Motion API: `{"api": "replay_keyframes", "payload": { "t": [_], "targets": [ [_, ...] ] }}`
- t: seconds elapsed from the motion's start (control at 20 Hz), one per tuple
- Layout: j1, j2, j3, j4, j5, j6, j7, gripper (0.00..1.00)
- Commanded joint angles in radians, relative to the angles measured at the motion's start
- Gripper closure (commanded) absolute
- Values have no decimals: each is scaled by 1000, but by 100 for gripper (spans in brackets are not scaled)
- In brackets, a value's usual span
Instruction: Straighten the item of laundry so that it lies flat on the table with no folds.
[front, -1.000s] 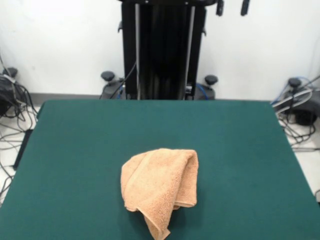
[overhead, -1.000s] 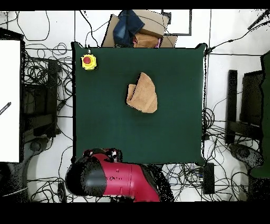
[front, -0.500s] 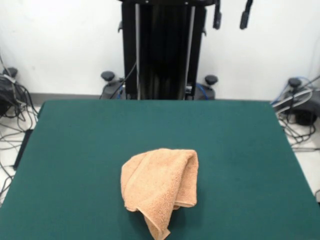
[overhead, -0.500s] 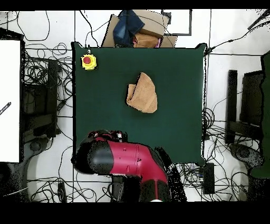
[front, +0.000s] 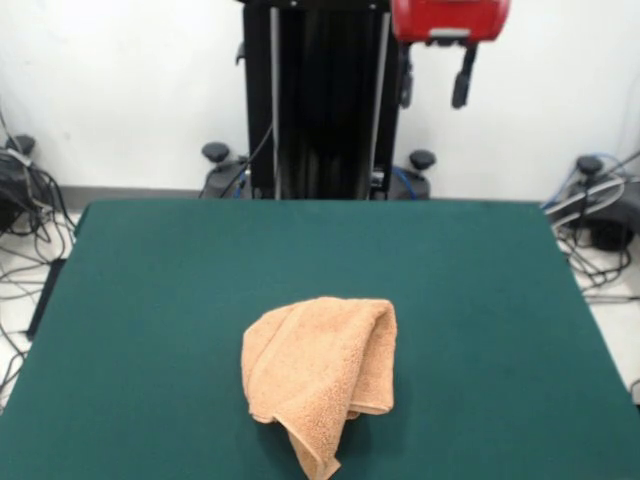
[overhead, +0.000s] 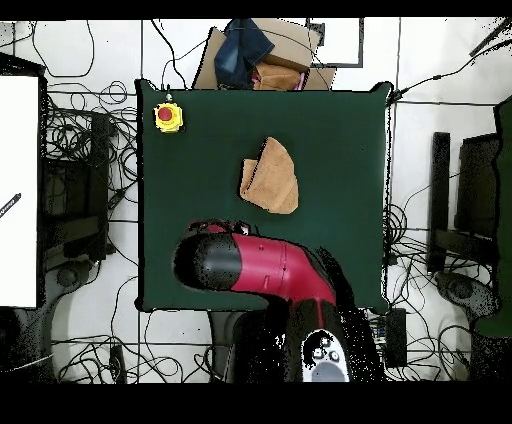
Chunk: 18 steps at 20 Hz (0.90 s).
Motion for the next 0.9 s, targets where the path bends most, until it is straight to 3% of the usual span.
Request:
{"api": "replay_keyframes", "payload": {
  "t": [0.05, 0.45, 0.75, 0.9],
  "targets": [
    [-14, 159, 38, -118, -82, 25, 44, 0],
    [10, 290, -15, -219, -150, -52, 84, 0],
    [14, 309, 9, -221, -175, -93, 97, 0],
    [16, 313, 19, -251, -163, -33, 96, 0]
  ]
}}
